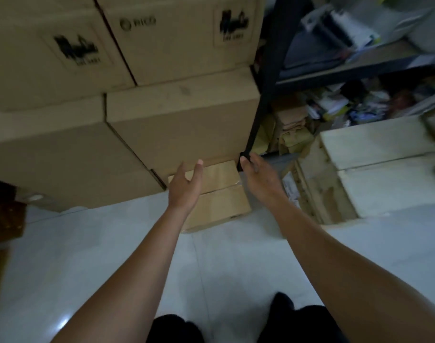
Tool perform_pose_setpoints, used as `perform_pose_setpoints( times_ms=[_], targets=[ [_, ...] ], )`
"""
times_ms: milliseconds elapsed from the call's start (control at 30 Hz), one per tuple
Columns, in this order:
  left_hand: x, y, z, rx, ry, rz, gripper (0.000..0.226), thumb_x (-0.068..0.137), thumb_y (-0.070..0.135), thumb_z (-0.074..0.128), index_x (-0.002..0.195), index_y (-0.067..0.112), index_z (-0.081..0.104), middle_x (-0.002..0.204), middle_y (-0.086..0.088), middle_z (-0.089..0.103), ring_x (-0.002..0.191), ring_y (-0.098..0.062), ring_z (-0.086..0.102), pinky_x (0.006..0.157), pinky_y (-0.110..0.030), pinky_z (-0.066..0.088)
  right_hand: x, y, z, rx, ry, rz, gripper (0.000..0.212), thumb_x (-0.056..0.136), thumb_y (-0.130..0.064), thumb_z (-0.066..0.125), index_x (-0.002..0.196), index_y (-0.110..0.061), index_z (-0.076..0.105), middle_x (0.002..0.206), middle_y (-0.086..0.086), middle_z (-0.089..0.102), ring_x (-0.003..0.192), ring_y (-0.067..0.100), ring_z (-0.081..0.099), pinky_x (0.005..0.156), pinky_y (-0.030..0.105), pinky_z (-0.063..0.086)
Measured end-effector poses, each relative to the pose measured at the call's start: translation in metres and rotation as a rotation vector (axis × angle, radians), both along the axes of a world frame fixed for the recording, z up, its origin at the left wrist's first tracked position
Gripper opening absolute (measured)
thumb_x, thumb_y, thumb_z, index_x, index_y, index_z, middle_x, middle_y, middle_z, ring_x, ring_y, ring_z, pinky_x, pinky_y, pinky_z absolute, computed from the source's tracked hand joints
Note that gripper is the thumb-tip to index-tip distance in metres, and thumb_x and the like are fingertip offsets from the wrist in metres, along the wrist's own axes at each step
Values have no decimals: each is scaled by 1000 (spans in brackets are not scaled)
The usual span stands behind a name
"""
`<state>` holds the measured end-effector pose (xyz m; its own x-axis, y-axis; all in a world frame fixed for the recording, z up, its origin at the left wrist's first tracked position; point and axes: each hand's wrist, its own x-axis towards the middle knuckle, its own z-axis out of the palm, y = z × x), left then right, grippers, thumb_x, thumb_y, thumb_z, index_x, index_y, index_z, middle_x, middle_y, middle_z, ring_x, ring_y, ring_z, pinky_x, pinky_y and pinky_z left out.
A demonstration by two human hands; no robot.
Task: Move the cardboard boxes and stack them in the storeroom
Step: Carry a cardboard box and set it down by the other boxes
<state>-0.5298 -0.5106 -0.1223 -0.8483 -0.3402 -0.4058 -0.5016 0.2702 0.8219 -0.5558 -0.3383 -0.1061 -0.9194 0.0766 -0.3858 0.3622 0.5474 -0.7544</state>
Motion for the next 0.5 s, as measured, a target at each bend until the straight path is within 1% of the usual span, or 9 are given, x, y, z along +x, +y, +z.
perform_pose_setpoints(
  times_ms=[133,200,233,300,400,500],
  targets=[
    [14,13,98,-3,38,-118,69,95,57,43,151,17,32,155,0,33,142,-15,31,98,-18,21,26,15,98,79,-9,-65,55,100,-48,35,147,-20,33,148,4,42,134,24,41,103,33,34],
    [20,23,134,3,60,-173,68,95,58,42,150,19,33,156,1,33,142,-16,31,102,-21,24,40,27,133,83,-2,-123,53,99,-49,37,145,-22,37,144,8,46,132,28,43,101,37,36],
    [21,29,147,-6,63,-203,68,95,58,41,150,19,33,156,1,33,142,-16,31,105,-24,25,47,35,144,86,11,-155,52,98,-50,38,143,-22,41,140,10,50,129,30,46,98,38,38],
    [24,44,167,-49,55,-253,69,95,59,39,150,18,34,155,0,34,141,-19,32,109,-29,27,62,55,163,99,37,-194,52,98,-50,39,140,-20,45,134,13,54,125,31,49,93,35,39],
    [24,78,183,-27,56,-308,70,95,60,39,150,17,33,155,-2,35,140,-21,35,111,-34,29,80,97,177,116,52,-296,52,98,-46,41,143,-19,43,140,10,51,130,26,46,102,31,35],
    [23,120,183,12,44,-353,69,96,59,39,150,16,33,154,-3,36,139,-21,36,112,-35,30,89,150,178,156,64,-401,51,98,-44,43,141,-16,45,140,12,51,130,26,46,105,31,35]
  ],
)
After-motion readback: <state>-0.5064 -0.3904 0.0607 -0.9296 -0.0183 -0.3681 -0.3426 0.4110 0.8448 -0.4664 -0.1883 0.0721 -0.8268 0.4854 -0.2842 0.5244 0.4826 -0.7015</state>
